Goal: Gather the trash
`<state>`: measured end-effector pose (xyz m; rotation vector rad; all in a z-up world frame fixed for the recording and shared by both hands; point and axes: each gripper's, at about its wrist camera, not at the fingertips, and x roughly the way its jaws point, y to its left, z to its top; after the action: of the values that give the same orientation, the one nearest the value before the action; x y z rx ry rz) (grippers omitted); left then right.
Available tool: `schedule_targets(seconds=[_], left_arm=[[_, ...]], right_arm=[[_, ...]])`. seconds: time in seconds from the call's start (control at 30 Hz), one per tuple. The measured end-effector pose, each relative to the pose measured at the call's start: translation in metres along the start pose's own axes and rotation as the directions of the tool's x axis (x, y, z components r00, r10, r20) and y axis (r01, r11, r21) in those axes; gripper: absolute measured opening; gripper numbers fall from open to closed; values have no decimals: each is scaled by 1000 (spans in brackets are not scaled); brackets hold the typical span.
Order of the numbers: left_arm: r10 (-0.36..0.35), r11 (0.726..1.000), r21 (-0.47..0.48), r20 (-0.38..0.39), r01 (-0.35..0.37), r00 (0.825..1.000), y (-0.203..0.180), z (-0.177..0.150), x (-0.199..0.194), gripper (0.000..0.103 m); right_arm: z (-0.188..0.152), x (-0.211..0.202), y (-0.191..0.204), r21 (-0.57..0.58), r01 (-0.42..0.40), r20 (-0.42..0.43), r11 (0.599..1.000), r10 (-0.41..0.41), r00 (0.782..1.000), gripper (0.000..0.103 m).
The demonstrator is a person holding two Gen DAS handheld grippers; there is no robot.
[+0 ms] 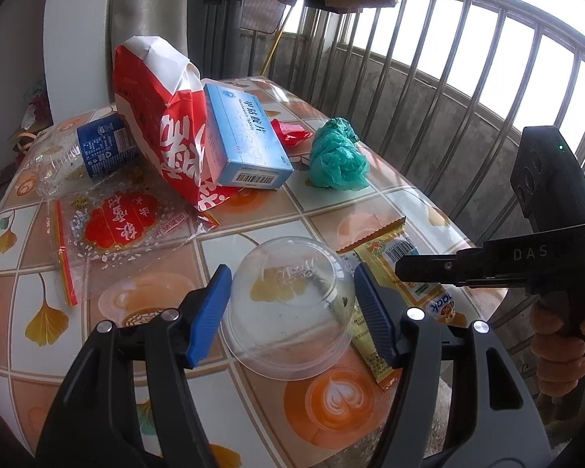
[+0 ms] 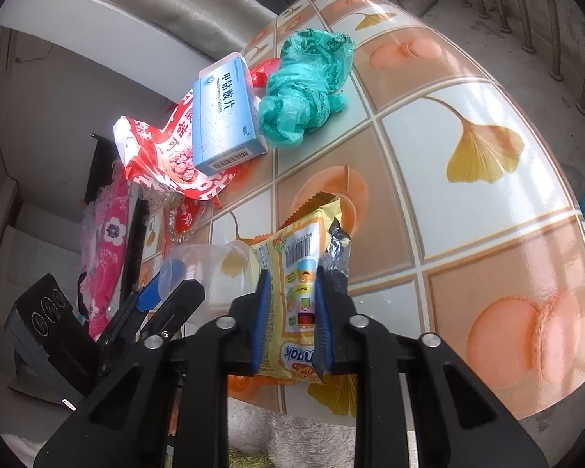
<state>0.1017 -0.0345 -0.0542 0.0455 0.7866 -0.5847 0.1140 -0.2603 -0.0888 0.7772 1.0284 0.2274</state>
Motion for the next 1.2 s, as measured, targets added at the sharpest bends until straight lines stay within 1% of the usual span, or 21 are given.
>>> schedule_targets(seconds=[0.07,0.27,0.4,0.6,0.7,0.8,0.9,0.97,1.0,1.07,1.1,1.13,1.17,1.2], left_arm=[[-4,1000,0,-1,4,1000,1,0,0,61],[-11,1000,-18,15,12,1000,0,3,-6,61],[-31,999,-35,49,33,998,-2,10,-16,61],[-78,996,-29,97,82,992,-17,29,-29,61],[-128,991,-14,108,131,986,-32,42,-29,61],[-190,982,18,112,190,975,-57,60,-24,61],[-262,964,68,105,256,959,-90,78,-13,61],[-318,945,104,77,310,945,-120,92,0,61],[-347,933,119,58,339,936,-135,97,8,61],[-396,910,138,19,390,918,-162,106,23,61],[-430,892,146,-17,427,903,-182,113,36,61],[-450,880,149,-46,452,892,-196,118,47,61],[-472,864,149,-87,480,877,-213,122,62,61],[-486,854,144,-123,500,865,-226,125,75,61]], right_arm=[[0,1,-3,16,-27,3,999,27,1000,5],[1,-10,-2,3,-59,39,998,59,997,3],[2,-25,-3,-2,-85,73,996,85,994,3],[4,-65,-16,23,-120,163,992,115,980,3],[3,-97,-29,39,-112,244,993,99,965,3],[1,-136,-50,74,-84,341,994,54,938,3],[-6,-177,-80,137,-50,436,989,-15,900,3],[-13,-203,-102,197,-9,493,980,-91,865,3],[-16,-213,-112,229,17,512,973,-135,849,3],[-24,-234,-136,307,90,538,948,-250,805,3],[-28,-241,-146,343,121,543,932,-302,783,3],[-31,-248,-160,385,150,541,911,-354,763,3],[-34,-253,-174,421,163,537,892,-390,748,3],[-36,-255,-185,447,166,533,879,-411,739,3]])
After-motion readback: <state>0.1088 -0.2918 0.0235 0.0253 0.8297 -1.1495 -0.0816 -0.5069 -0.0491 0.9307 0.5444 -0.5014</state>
